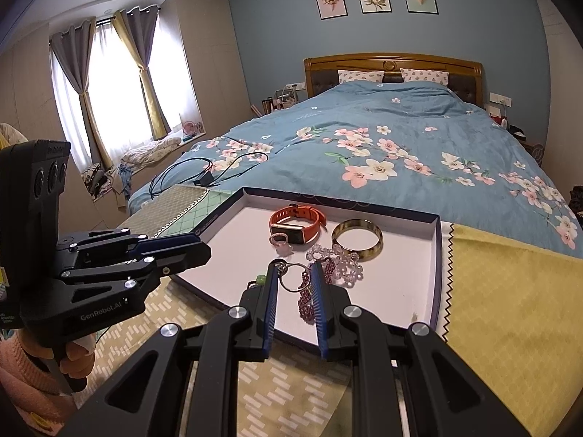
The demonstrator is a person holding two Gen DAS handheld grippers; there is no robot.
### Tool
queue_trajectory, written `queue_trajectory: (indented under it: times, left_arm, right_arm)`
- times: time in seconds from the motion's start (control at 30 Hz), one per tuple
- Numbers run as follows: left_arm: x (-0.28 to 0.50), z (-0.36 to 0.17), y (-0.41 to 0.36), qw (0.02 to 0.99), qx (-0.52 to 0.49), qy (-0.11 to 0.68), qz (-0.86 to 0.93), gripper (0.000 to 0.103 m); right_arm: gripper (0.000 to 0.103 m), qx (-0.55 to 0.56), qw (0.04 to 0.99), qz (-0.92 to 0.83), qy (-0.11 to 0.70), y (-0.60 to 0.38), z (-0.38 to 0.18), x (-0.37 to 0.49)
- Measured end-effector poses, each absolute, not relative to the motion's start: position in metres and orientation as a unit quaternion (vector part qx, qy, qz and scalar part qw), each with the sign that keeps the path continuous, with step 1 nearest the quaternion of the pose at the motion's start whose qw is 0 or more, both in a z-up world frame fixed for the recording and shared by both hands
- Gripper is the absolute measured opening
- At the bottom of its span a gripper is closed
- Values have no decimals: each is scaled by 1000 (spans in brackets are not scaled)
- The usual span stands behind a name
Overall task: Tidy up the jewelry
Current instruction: 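Carry the yellow-stone ring with the left gripper while the right carries the silver ring to the tray, then lower both rings into the tray while opening both grippers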
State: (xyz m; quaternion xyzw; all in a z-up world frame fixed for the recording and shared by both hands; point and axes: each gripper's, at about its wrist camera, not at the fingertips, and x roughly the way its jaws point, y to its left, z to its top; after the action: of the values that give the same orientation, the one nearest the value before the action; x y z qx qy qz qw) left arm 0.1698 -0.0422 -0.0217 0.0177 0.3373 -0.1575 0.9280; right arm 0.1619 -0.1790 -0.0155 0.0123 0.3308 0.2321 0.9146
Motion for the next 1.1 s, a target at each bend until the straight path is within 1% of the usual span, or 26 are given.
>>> queue_trajectory:
  times: [1.1]
  left_arm:
    - [206, -40, -50, 923, 14, 357, -147, 17]
  right_arm:
    - [17, 12, 904, 225, 364, -171, -34, 204]
